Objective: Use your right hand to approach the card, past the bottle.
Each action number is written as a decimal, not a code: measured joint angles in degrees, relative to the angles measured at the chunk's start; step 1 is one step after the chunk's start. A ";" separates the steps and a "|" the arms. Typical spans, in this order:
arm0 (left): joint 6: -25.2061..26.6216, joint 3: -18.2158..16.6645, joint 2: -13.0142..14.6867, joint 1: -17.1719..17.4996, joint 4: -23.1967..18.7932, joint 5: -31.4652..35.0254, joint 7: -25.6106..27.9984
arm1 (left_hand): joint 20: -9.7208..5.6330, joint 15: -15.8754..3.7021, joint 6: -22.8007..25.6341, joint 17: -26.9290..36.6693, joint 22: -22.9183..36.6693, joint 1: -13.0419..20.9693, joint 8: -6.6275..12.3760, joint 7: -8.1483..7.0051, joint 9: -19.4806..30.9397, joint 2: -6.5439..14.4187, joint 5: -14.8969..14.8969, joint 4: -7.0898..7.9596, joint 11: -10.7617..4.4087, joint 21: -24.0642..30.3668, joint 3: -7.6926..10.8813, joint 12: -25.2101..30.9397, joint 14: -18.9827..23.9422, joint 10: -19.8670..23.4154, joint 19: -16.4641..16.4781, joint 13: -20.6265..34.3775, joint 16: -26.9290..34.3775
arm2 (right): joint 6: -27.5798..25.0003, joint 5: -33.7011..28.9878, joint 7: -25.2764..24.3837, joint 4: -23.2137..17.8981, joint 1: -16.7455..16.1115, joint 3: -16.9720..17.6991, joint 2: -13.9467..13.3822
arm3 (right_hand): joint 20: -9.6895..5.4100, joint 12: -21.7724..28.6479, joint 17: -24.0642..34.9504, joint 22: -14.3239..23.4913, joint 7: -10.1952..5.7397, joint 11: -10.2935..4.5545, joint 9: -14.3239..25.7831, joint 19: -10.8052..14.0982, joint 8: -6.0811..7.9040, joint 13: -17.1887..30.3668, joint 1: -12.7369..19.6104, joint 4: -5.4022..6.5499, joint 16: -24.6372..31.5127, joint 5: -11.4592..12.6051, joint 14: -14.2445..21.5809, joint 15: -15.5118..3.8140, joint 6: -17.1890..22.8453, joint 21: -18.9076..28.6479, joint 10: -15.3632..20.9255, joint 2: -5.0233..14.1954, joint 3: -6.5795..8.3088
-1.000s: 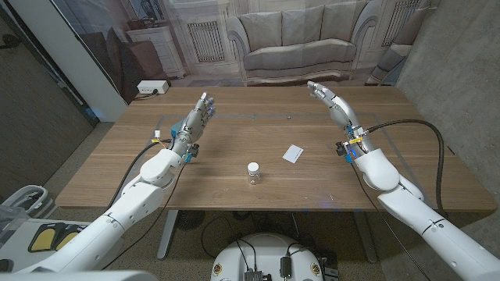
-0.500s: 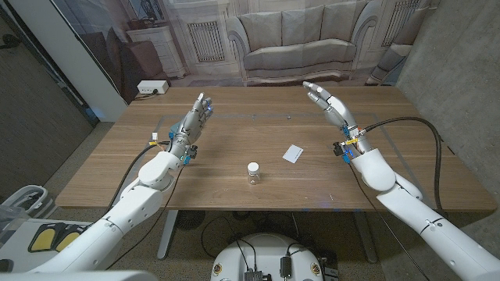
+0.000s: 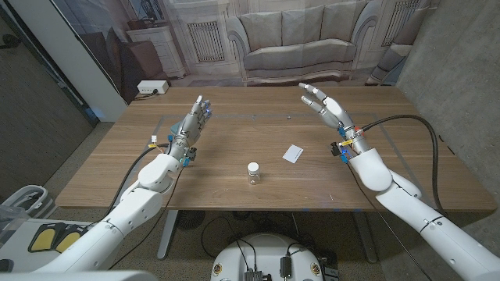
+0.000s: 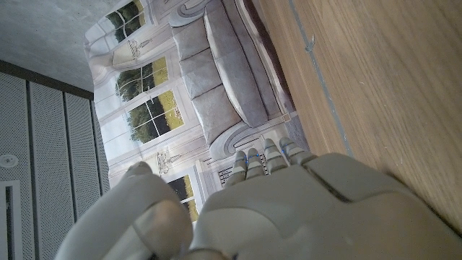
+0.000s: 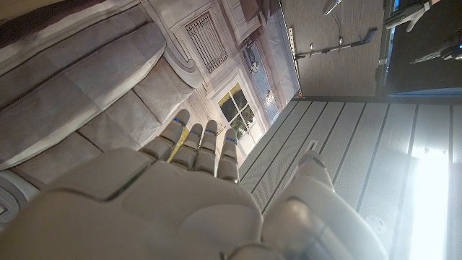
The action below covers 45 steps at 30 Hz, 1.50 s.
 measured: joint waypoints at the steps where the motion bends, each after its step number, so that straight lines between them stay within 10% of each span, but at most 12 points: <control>1: 0.00 0.00 -0.02 -0.05 0.12 -0.05 -0.10 | 0.00 0.00 0.09 0.00 0.00 0.00 0.00 -0.09 0.00 0.00 0.00 0.00 0.00 0.00 0.00 0.00 0.00 0.00 0.00 0.00 0.00 | -0.04 -0.80 -0.49 -0.02 0.00 -0.12 -0.13 | 0.19 0.00 0.00 0.00 0.00 0.00 0.00 0.19 0.00 0.00 0.00 0.00 0.00 0.00 0.01 0.01 0.00 0.00 0.00 0.00 0.00; 45: 0.94 -0.13 0.77 0.22 -0.72 -0.31 -0.16 | 0.32 -0.02 0.93 0.00 0.00 0.53 0.00 0.15 0.00 0.53 0.00 -0.24 -0.20 0.00 -0.24 0.00 0.60 0.82 0.30 0.00 0.00 | -5.34 -14.43 -7.11 -1.01 2.52 -5.05 -3.55 | -0.03 -0.89 0.00 0.00 -1.15 -1.54 0.01 -0.04 -0.86 0.01 0.45 -0.16 -0.44 1.33 -0.54 -0.94 -1.17 -1.81 -1.16 -0.45 -0.16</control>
